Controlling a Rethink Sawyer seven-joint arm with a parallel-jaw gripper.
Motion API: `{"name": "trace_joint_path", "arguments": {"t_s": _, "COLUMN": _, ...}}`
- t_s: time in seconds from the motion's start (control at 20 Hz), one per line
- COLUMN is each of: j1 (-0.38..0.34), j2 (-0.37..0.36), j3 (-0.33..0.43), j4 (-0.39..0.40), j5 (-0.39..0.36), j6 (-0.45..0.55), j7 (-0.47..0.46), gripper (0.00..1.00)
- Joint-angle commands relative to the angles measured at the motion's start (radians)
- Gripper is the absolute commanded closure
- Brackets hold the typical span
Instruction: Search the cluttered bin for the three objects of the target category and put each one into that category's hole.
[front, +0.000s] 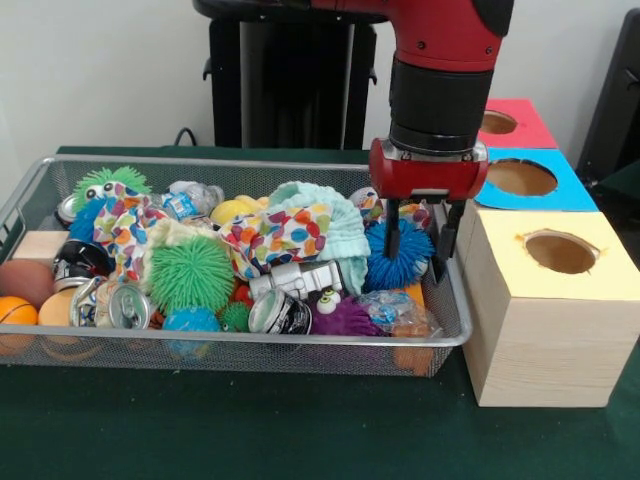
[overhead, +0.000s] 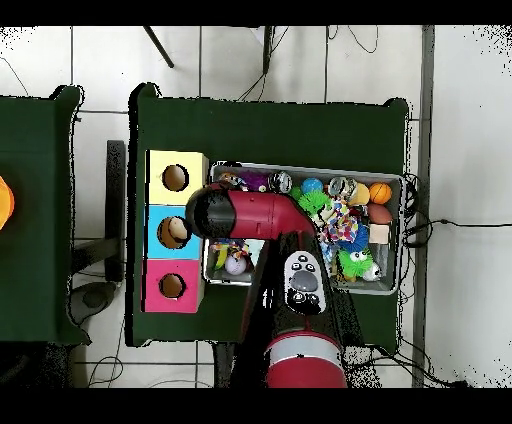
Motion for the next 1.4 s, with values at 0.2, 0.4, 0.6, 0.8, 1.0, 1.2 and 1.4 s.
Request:
{"name": "trace_joint_path", "arguments": {"t_s": 0.2, "j1": -0.060, "j2": 0.061, "j3": 0.081, "j4": 0.002, "j5": -0.013, "j6": 0.009, "j7": 0.082, "gripper": 0.00}}
{"name": "trace_joint_path", "arguments": {"t_s": 0.4, "j1": -0.068, "j2": 0.107, "j3": 0.089, "j4": -0.042, "j5": -0.020, "j6": -0.004, "j7": 0.070, "gripper": 0.00}}
{"name": "trace_joint_path", "arguments": {"t_s": 0.6, "j1": -0.047, "j2": 0.134, "j3": 0.082, "j4": -0.071, "j5": -0.013, "j6": -0.015, "j7": 0.094, "gripper": 0.00}}
{"name": "trace_joint_path", "arguments": {"t_s": 0.8, "j1": -0.032, "j2": 0.147, "j3": 0.072, "j4": -0.093, "j5": -0.007, "j6": -0.013, "j7": 0.109, "gripper": 0.00}}
{"name": "trace_joint_path", "arguments": {"t_s": 1.0, "j1": -0.027, "j2": 0.142, "j3": 0.068, "j4": -0.093, "j5": -0.003, "j6": -0.012, "j7": 0.117, "gripper": 0.00}}
{"name": "trace_joint_path", "arguments": {"t_s": 1.2, "j1": -0.019, "j2": 0.123, "j3": 0.060, "j4": -0.090, "j5": 0.001, "j6": -0.003, "j7": 0.124, "gripper": 0.00}}
{"name": "trace_joint_path", "arguments": {"t_s": 1.4, "j1": -0.017, "j2": 0.104, "j3": 0.057, "j4": -0.089, "j5": 0.005, "j6": 0.015, "j7": 0.123, "gripper": 0.00}}
